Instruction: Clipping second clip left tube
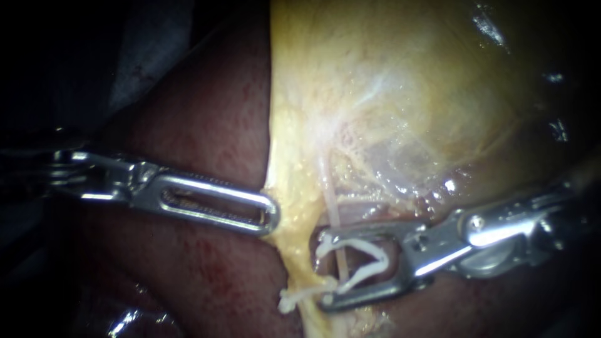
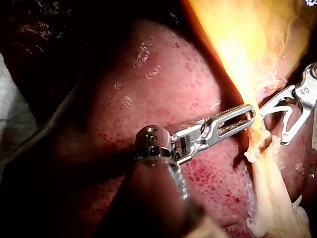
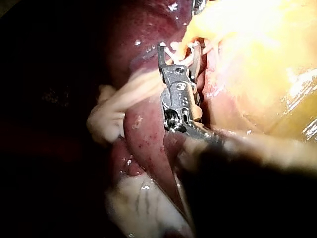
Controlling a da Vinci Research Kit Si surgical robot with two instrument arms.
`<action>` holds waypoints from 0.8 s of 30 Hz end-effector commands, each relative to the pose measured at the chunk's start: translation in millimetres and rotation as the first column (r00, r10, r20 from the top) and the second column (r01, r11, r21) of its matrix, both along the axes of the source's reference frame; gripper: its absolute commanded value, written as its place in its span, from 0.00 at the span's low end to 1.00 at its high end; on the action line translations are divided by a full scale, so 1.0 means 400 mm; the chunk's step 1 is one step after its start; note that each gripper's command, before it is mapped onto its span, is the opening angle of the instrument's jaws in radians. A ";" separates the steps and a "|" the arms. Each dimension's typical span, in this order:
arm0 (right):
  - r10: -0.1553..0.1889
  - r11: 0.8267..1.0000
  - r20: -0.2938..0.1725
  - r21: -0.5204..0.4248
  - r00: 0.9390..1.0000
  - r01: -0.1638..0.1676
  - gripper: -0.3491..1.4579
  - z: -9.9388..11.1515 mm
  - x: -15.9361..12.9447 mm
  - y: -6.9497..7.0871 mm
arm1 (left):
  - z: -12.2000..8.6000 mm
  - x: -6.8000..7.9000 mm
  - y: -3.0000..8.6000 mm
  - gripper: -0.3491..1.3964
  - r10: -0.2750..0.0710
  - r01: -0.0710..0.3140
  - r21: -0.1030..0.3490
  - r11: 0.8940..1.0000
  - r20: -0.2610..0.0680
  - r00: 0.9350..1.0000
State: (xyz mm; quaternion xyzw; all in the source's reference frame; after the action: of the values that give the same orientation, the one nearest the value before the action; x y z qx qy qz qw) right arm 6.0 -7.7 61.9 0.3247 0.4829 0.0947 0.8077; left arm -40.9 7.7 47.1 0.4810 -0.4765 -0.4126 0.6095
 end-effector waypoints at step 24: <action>-0.036 0.999 0.008 0.026 0.999 0.036 0.44 0.0064 0.0078 -0.0019 | -0.0013 -0.0017 -0.0009 0.00 -0.004 0.004 -0.001 1.000 -0.003 1.000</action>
State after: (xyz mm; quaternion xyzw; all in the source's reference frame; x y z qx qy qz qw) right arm 9.3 -8.6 64.6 0.3457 0.4713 0.0874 0.8067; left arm -41.6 7.3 46.5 0.4793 -0.4769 -0.4143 0.6092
